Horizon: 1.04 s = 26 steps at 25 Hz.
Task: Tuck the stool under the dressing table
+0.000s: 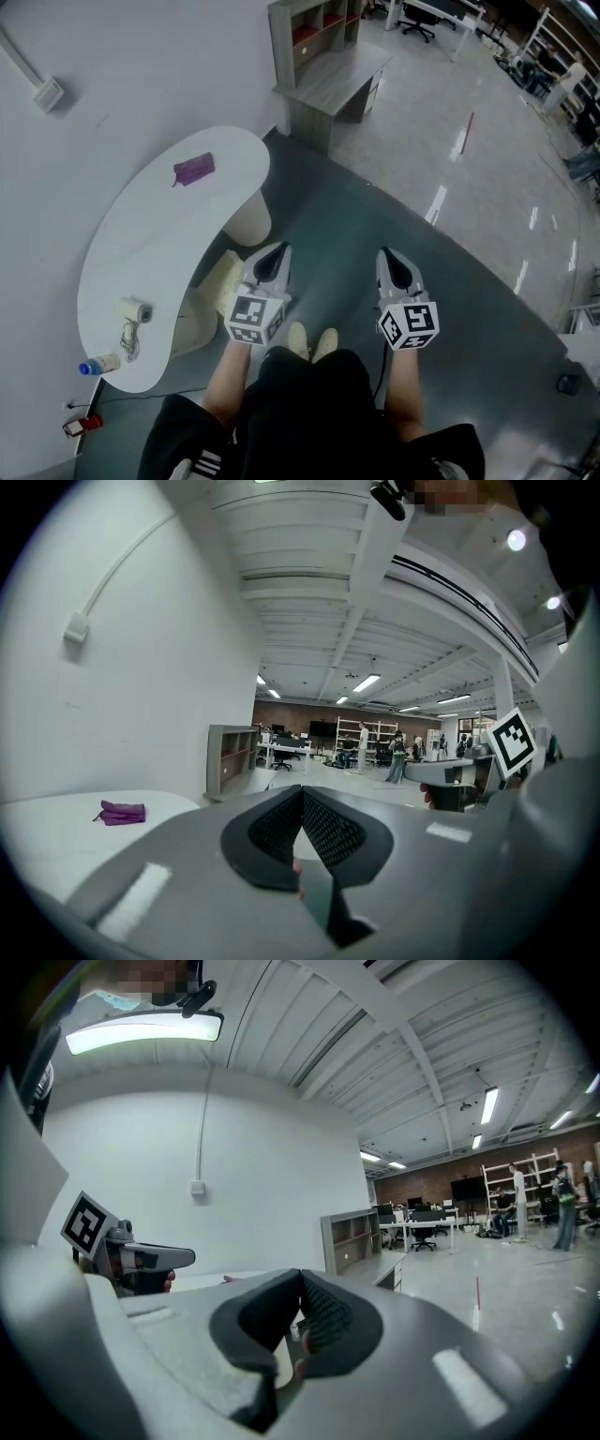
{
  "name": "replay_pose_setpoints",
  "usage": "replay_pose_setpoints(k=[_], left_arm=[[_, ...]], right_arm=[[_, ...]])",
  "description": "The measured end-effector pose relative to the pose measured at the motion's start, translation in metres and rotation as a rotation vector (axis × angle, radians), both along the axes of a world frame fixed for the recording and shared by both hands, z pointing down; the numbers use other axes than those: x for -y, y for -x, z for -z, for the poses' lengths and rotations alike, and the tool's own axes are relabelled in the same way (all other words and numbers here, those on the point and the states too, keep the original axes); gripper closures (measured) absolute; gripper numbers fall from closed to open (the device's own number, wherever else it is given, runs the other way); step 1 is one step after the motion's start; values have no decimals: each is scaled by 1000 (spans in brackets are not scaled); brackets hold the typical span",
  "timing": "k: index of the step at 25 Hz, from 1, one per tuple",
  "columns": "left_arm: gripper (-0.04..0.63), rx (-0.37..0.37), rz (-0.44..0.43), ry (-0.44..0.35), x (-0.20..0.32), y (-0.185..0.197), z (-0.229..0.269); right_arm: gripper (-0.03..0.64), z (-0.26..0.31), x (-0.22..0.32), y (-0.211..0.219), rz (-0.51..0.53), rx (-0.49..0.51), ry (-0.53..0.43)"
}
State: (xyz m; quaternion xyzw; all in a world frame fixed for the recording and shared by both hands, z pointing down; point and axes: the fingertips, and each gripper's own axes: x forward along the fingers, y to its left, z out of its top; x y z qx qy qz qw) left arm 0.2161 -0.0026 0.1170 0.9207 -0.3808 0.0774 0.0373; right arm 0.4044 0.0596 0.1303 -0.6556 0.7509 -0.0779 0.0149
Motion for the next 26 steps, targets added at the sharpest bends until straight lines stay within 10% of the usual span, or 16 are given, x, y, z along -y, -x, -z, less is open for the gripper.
replay_pose_setpoints(k=[26], left_arm=[[588,-8,-9,10,-14,-10,-9]], right_arm=[[614,-6,-13,-4,6,9,1]])
